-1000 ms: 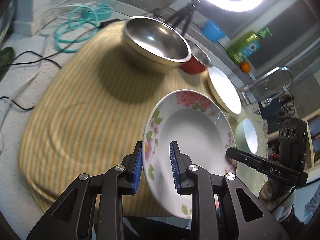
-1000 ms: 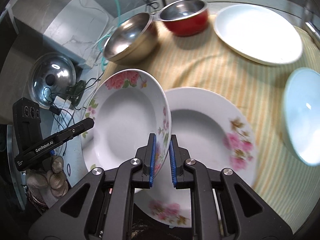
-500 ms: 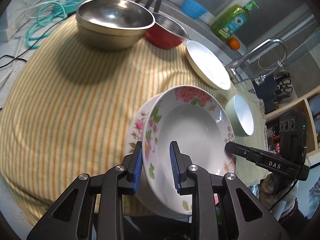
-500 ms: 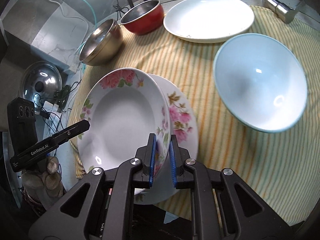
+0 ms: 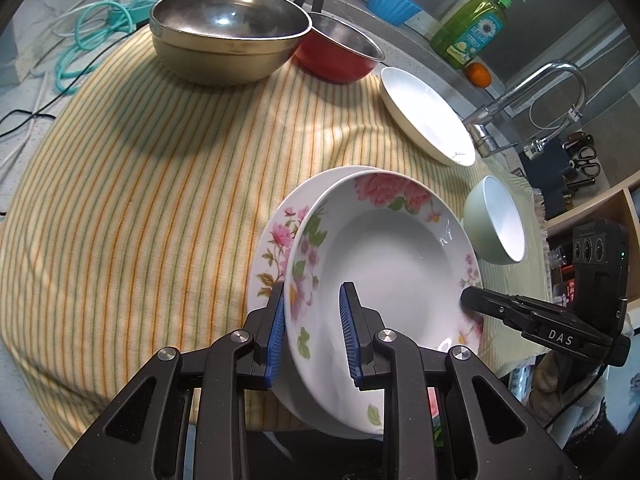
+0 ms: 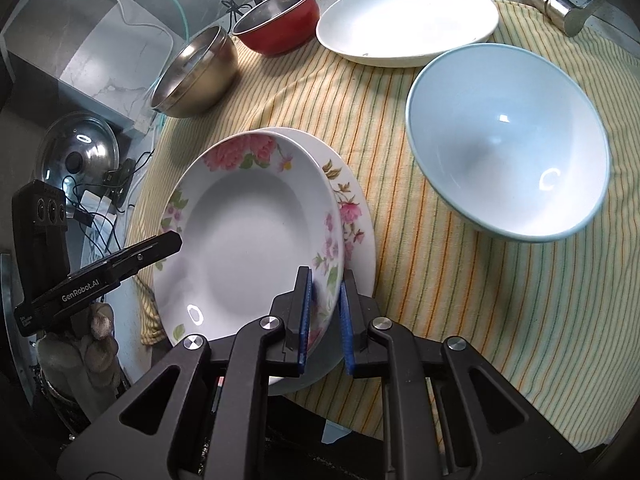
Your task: Organize plates and bowls
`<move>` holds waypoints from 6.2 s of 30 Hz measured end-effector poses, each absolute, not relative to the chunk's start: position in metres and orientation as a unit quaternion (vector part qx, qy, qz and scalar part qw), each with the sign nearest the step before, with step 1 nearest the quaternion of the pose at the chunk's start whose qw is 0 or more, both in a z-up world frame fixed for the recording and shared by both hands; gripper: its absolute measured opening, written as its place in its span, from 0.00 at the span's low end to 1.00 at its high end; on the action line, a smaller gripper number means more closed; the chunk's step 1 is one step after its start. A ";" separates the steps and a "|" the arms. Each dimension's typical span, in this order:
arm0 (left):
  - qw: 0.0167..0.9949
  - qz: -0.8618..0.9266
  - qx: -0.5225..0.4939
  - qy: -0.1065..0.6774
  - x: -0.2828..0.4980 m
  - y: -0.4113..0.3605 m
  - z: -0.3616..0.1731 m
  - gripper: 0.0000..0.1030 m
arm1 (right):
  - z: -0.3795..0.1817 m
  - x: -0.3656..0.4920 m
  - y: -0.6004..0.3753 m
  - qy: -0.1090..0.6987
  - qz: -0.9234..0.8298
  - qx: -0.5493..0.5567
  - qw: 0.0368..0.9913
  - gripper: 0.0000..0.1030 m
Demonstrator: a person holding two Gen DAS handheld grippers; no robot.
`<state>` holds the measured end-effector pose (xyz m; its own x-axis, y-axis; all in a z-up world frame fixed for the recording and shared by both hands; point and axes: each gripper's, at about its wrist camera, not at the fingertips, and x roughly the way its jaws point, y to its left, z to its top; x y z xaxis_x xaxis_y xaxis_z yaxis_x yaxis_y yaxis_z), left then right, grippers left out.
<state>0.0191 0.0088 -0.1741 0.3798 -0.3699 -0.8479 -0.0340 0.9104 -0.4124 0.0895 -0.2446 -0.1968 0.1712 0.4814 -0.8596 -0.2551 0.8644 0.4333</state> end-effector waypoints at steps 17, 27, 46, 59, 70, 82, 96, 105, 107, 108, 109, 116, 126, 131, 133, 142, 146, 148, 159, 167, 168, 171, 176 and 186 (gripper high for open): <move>0.815 -0.094 -0.150 0.552 0.020 0.001 -0.172 0.22 | -0.190 0.081 -0.227 0.577 0.245 0.026 0.779 0.27; 0.815 -0.087 -0.143 0.554 0.022 -0.001 -0.172 0.22 | -0.186 0.077 -0.216 0.567 0.236 -0.027 0.788 0.30; 0.821 -0.078 -0.098 0.556 0.022 -0.009 -0.170 0.23 | -0.182 0.071 -0.210 0.560 0.230 -0.057 0.794 0.38; 0.825 -0.077 -0.085 0.554 0.022 -0.013 -0.167 0.33 | -0.177 0.070 -0.215 0.555 0.234 -0.042 0.797 0.42; 0.835 -0.084 -0.114 0.532 0.029 -0.003 -0.147 0.40 | -0.146 0.070 -0.229 0.509 0.256 -0.005 0.822 0.71; 0.854 -0.093 -0.139 0.493 0.059 -0.006 -0.117 0.54 | -0.098 0.106 -0.284 0.452 0.246 0.050 0.856 0.91; 0.857 -0.121 -0.146 0.479 0.116 -0.048 -0.110 0.54 | -0.099 0.195 -0.365 0.449 0.212 0.144 0.856 0.91; 0.845 -0.126 -0.172 0.490 0.166 -0.070 -0.127 0.54 | -0.115 0.248 -0.367 0.453 0.206 0.110 0.861 0.85; 0.841 -0.125 -0.175 0.496 0.176 -0.073 -0.134 0.52 | -0.121 0.261 -0.365 0.459 0.202 0.098 0.860 0.81; 0.840 -0.124 -0.175 0.499 0.180 -0.074 -0.138 0.52 | -0.124 0.267 -0.365 0.463 0.204 0.098 0.857 0.77; 0.839 -0.121 -0.174 0.502 0.184 -0.075 -0.141 0.52 | -0.127 0.271 -0.364 0.466 0.206 0.098 0.855 0.75; 0.830 -0.117 -0.173 0.517 0.198 -0.078 -0.157 0.45 | -0.145 0.290 -0.342 0.483 0.212 0.052 0.848 0.61; 0.824 -0.120 -0.161 0.529 0.214 -0.080 -0.169 0.36 | -0.175 0.316 -0.325 0.516 0.205 0.026 0.831 0.45; 0.819 -0.128 -0.165 0.535 0.223 -0.079 -0.174 0.29 | -0.185 0.327 -0.320 0.529 0.203 0.028 0.823 0.39; 0.817 -0.130 -0.163 0.537 0.227 -0.080 -0.177 0.28 | -0.189 0.330 -0.319 0.534 0.201 0.027 0.821 0.38; 0.807 -0.145 -0.167 0.547 0.237 -0.086 -0.186 0.22 | -0.205 0.343 -0.319 0.557 0.203 0.045 0.804 0.15; 0.806 -0.146 -0.162 0.550 0.238 -0.086 -0.187 0.22 | -0.203 0.340 -0.315 0.553 0.202 0.035 0.808 0.13; 0.807 -0.144 -0.160 0.550 0.238 -0.087 -0.186 0.22 | -0.201 0.338 -0.315 0.552 0.201 0.036 0.809 0.13; 0.819 -0.139 -0.159 0.534 0.233 -0.091 -0.175 0.22 | -0.185 0.325 -0.327 0.538 0.204 0.053 0.816 0.13; 0.833 -0.137 -0.162 0.510 0.218 -0.083 -0.149 0.22 | -0.159 0.314 -0.330 0.520 0.212 0.060 0.825 0.13; 0.835 -0.137 -0.164 0.508 0.216 -0.081 -0.146 0.22 | -0.155 0.313 -0.329 0.517 0.215 0.061 0.826 0.13; 0.840 -0.134 -0.165 0.499 0.207 -0.075 -0.135 0.22 | -0.144 0.306 -0.324 0.509 0.224 0.061 0.829 0.13; 0.847 -0.130 -0.168 0.487 0.188 -0.062 -0.118 0.22 | -0.125 0.287 -0.311 0.499 0.243 0.050 0.830 0.13; 0.856 -0.116 -0.170 0.474 0.140 -0.031 -0.100 0.22 | -0.108 0.238 -0.284 0.497 0.280 0.031 0.821 0.13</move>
<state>0.1400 -0.0313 -0.0999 0.5231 -0.3598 -0.7726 0.0371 0.9152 -0.4012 0.2383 -0.2838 -0.1080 0.3485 0.4909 -0.7985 -0.4293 0.8409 0.3296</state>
